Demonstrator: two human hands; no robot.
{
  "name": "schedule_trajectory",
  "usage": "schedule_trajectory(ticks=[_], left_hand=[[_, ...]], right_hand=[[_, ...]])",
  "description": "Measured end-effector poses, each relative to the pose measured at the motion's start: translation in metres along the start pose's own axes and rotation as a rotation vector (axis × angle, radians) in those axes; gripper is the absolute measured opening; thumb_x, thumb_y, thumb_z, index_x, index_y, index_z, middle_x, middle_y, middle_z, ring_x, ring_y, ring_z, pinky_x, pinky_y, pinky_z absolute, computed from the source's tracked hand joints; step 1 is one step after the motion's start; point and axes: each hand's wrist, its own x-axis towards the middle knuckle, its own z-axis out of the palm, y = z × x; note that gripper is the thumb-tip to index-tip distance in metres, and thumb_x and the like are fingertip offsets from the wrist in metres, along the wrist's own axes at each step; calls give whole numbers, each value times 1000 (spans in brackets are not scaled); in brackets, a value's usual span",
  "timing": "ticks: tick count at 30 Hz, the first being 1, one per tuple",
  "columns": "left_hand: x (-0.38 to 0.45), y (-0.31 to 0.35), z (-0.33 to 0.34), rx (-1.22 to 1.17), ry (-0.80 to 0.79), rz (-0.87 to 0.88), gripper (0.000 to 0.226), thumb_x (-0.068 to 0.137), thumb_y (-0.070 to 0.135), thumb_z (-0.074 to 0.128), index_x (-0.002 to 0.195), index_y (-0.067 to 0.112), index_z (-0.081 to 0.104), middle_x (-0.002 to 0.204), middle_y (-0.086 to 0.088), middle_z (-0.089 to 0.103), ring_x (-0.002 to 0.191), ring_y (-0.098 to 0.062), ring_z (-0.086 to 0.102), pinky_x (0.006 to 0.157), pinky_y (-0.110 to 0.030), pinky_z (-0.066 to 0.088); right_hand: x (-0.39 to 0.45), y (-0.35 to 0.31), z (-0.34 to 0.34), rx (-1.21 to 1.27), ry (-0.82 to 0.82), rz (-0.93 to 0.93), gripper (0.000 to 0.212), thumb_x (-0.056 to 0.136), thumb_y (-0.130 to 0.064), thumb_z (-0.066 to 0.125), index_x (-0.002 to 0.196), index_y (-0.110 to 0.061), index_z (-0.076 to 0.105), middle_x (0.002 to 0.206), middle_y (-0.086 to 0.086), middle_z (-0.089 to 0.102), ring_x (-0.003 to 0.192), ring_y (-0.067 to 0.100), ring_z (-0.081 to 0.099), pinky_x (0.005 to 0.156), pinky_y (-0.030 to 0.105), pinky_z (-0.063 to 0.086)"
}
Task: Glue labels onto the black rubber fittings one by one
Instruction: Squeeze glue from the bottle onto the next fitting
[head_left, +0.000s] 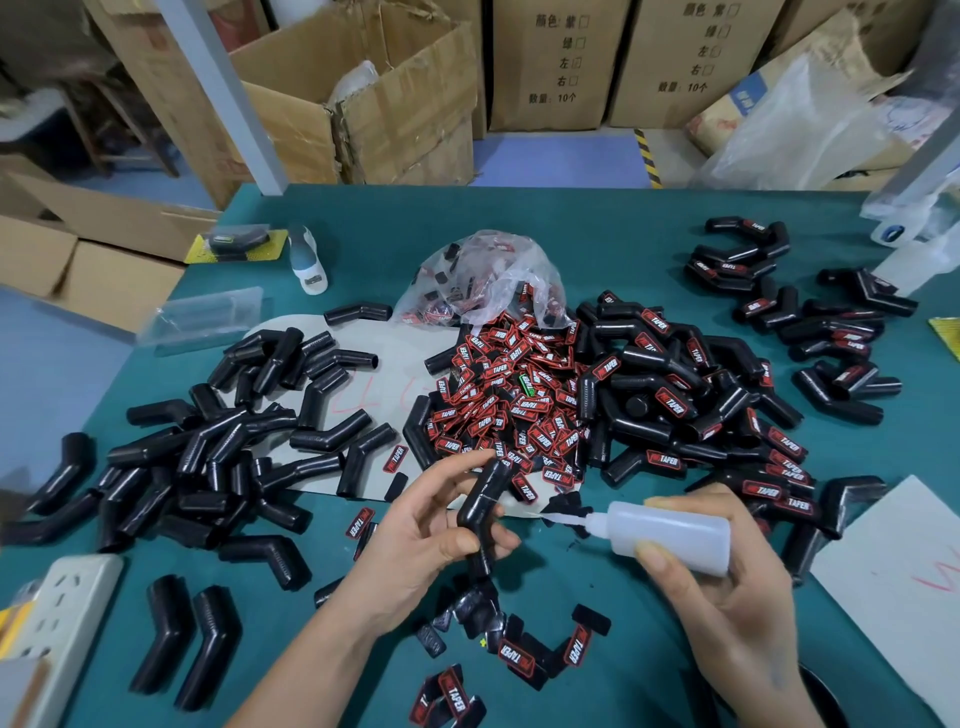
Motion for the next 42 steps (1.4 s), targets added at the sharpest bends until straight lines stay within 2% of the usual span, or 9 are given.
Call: schedule_trajectory(ticks=[9,12,14,17,21,28,33,37,42], left_hand=[[0,1,2,-6,4,0,84,63,46,98,138,26,66,111,-3,72,89,-33,77,85,-39,61],[1,1,3,-18,7,1,97,64,45,98,145,13,54,110,-3,71,89,-34,77,84,-40,62],[1,1,2,-9,3,3,101,64,46,98,146,10,49,110,-3,72,89,-33,76,85,-40,62],[0,1,2,-4,1,3,99,64,46,97,145,12,52,112,-2,72,89,-33,77,84,-40,62],[0,2,2,-8,10,11,84,62,47,98,137,26,67,111,-3,72,88,-33,77,85,-40,62],[1,0,0,-5,6,18,83,66,46,96,140,25,64,113,-4,72,90,-33,77,86,-41,62],[-1,2,1,-15,7,17,83,64,46,97,138,25,66,112,-3,72,89,-33,77,86,-41,62],[0,1,0,3,-4,22,89,67,45,95,144,18,58,112,-2,73,91,-31,77,86,-40,62],[1,2,1,-22,7,15,81,63,45,98,136,28,68,110,-3,71,88,-32,77,85,-39,62]], right_hand=[[0,0,-1,3,-4,-2,25,81,-42,72,105,-41,69,102,-13,67,91,12,66,72,16,50],[-1,0,-1,-8,-2,-6,25,81,-42,72,106,-41,69,102,-14,68,92,11,67,72,19,51],[0,0,-1,1,15,4,24,81,-43,72,105,-40,69,102,-13,67,92,11,67,71,22,53],[0,-1,-1,-4,0,-4,25,81,-42,72,105,-40,68,102,-14,68,92,10,67,72,19,51],[0,-3,-1,-2,0,6,24,80,-43,71,104,-40,68,102,-15,68,92,9,67,71,17,51],[1,-4,0,3,-4,16,24,80,-44,71,103,-38,68,100,-14,68,90,8,66,73,13,49],[0,-4,-2,15,3,23,24,79,-44,72,103,-39,68,101,-13,68,90,10,67,70,15,51],[0,-3,-2,10,8,29,24,79,-44,72,103,-38,69,101,-13,68,91,11,67,70,18,52],[0,-4,-1,-1,-10,26,24,79,-44,72,103,-39,69,100,-14,68,90,9,66,70,15,51]])
